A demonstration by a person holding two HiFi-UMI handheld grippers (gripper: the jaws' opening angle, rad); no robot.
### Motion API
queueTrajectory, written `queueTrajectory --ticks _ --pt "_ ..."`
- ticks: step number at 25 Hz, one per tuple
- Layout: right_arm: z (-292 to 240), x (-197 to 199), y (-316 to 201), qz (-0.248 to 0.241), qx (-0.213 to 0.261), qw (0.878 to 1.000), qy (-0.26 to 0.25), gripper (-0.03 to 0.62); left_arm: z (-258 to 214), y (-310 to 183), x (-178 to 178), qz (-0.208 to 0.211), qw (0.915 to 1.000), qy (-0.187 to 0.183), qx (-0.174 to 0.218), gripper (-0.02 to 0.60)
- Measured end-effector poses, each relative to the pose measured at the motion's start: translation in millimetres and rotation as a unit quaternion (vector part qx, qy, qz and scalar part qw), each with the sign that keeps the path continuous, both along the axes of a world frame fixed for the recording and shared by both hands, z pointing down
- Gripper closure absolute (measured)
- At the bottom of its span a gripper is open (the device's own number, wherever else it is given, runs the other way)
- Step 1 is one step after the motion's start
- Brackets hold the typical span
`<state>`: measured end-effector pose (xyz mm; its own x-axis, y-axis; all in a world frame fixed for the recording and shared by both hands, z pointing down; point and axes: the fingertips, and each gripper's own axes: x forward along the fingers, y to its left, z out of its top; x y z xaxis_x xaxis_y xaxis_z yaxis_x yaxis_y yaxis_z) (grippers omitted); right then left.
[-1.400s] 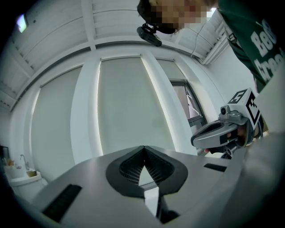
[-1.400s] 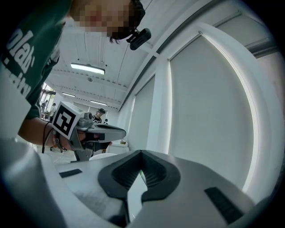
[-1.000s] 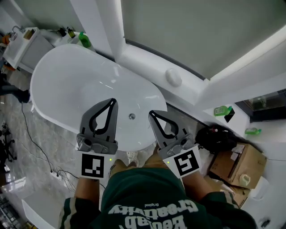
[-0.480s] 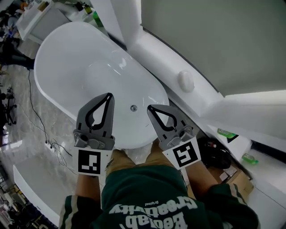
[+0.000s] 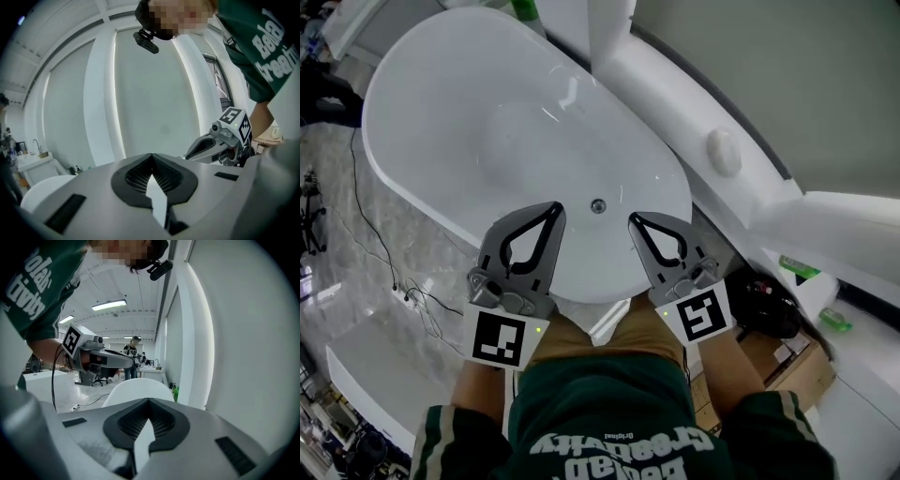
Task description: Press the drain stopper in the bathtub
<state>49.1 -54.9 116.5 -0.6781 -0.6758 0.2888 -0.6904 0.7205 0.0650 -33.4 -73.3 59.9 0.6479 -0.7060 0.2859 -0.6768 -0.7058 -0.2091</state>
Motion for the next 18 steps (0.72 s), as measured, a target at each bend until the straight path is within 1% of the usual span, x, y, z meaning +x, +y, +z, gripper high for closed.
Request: queueTrajectory --ticks 3,6,7,11,14,18 --pt "49 -13 9 0.027 -0.031 0.999 0.012 0.583 48 5 -10 0.023 0.9992 0.008 -0.033 0.572" --pt "108 -14 14 0.029 -0.080 0.996 0.031 0.583 100 5 -7 0.026 0.9980 0.030 -0.049 0.572" --pt "126 -14 12 0.028 -0.090 0.995 0.035 0.583 120 4 -5 0.026 0.9976 0.035 -0.053 0.572" --pt "193 -28 4 0.019 -0.117 0.993 0.028 0.583 205 7 -8 0.018 0.9951 0.040 -0.088 0.572" --pt "248 -36 4 0.018 -0.147 0.989 0.024 0.583 258 6 -6 0.013 0.9942 0.042 -0.098 0.572" --pt "315 -45 3 0.030 -0.168 0.985 0.019 0.583 317 -6 -11 -0.010 0.9925 0.042 -0.115 0.572"
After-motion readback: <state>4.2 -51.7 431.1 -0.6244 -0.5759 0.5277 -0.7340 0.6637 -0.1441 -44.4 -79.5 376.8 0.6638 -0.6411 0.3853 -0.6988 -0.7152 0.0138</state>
